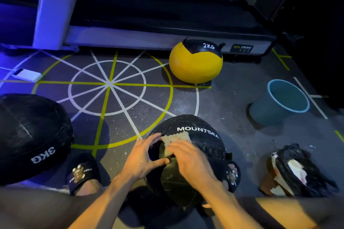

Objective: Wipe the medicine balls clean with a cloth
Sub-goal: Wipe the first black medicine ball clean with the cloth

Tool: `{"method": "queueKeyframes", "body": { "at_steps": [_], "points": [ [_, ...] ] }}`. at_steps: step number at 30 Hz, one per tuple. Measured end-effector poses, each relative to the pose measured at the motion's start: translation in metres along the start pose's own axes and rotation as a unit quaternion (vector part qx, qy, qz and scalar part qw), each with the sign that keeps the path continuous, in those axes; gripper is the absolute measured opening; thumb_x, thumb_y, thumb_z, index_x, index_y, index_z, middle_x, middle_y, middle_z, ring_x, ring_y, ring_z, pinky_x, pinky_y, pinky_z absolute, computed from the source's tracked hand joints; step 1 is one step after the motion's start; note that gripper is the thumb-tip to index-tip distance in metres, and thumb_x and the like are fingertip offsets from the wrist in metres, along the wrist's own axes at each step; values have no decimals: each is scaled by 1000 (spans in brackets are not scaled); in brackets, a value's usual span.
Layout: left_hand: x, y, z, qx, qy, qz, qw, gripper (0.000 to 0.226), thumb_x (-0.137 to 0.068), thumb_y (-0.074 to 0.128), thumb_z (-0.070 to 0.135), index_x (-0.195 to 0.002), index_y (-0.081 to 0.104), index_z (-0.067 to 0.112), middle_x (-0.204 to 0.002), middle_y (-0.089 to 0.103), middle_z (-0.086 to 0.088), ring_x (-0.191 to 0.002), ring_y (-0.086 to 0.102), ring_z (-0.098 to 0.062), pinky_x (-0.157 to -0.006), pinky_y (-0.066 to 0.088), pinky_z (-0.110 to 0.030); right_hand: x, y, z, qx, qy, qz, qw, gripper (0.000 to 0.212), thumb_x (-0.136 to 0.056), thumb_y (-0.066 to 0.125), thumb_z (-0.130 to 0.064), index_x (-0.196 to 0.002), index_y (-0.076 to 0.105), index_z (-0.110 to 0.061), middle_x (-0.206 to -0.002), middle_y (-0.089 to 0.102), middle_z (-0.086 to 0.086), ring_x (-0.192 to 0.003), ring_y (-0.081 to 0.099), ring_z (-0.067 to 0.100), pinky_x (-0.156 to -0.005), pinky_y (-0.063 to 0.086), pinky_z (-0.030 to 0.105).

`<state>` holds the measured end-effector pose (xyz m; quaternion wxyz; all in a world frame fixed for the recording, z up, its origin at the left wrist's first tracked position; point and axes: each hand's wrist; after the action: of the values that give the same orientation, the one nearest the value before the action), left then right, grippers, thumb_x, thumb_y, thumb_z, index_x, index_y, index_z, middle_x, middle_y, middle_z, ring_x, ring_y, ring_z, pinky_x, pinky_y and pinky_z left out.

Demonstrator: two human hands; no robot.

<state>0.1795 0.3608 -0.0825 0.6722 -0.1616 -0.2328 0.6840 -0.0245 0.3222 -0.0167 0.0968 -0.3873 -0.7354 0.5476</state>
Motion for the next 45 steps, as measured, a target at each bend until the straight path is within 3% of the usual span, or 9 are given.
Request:
{"method": "queueKeyframes", "body": {
  "at_steps": [4,9,11,18,22,27,30,36,45],
  "points": [
    [1,-3,0,5,-10,1,1000,100,-64,72,85,-149,41,41,-141,51,39,-137,40,-5,-120,12,-25,3,-34,62,-54,237,77,967,31,-95,61,0,-109,75,-24,-116,73,-7,-106,66,11,-96,51,29],
    [-4,-21,-8,16,-21,-21,999,96,-63,76,81,-145,43,43,-138,55,33,-137,47,-6,-122,22,-40,30,-68,120,-213,490,299,790,15,-100,57,-15,-97,70,-21,-90,70,0,-100,67,37,-75,49,36],
    [-7,-30,-1,-4,-10,-14,1000,97,-61,72,85,-144,45,41,-137,55,27,-130,49,-2,-118,33,-37,35,-66,117,-221,498,324,774,13,-99,58,-17,-99,70,-19,-90,69,2,-99,67,37,-80,51,41],
    [-1,-16,13,-58,30,14,998,89,-69,63,86,-145,48,42,-146,42,24,-132,39,-5,-109,31,-27,37,-19,82,-107,398,152,898,14,-100,60,-14,-103,73,-17,-93,69,-5,-88,65,18,-76,44,33],
    [0,-15,10,-57,26,24,998,87,-67,67,86,-142,50,45,-144,44,25,-132,40,-4,-111,33,-28,19,-10,62,-26,382,140,913,16,-101,57,-17,-105,73,-17,-100,66,-5,-97,62,18,-82,47,34],
    [-1,-8,17,-69,39,24,997,89,-66,64,89,-140,55,39,-139,48,24,-129,45,-4,-111,36,-31,-20,14,-10,-6,132,84,988,17,-90,70,-12,-103,74,-22,-107,65,-5,-97,55,15,-90,47,31],
    [0,-15,14,-79,29,28,996,84,-63,70,84,-136,54,46,-131,43,37,-119,45,-3,-107,40,-38,-12,4,5,-18,99,101,990,20,-91,68,-9,-103,70,-24,-107,63,-11,-95,53,10,-89,44,23],
    [-1,-19,10,-61,24,26,998,80,-63,72,82,-133,50,52,-134,40,40,-124,45,-7,-107,40,-36,21,-14,69,-47,416,141,897,15,-101,59,-17,-108,73,-17,-101,62,-7,-98,63,16,-83,47,29],
    [-6,-21,7,-54,34,29,998,80,-61,72,85,-130,53,50,-130,42,39,-123,39,16,-111,41,-46,-18,10,-5,-16,95,88,991,18,-93,57,-17,-105,66,-28,-107,62,-7,-96,53,13,-90,43,25]
  ]
}}
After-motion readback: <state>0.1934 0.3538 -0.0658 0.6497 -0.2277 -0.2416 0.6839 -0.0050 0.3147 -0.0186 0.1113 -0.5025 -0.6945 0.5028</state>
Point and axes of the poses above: each hand's wrist, its own x-axis away from the middle knuckle, its own y-axis out of the palm, z = x × y
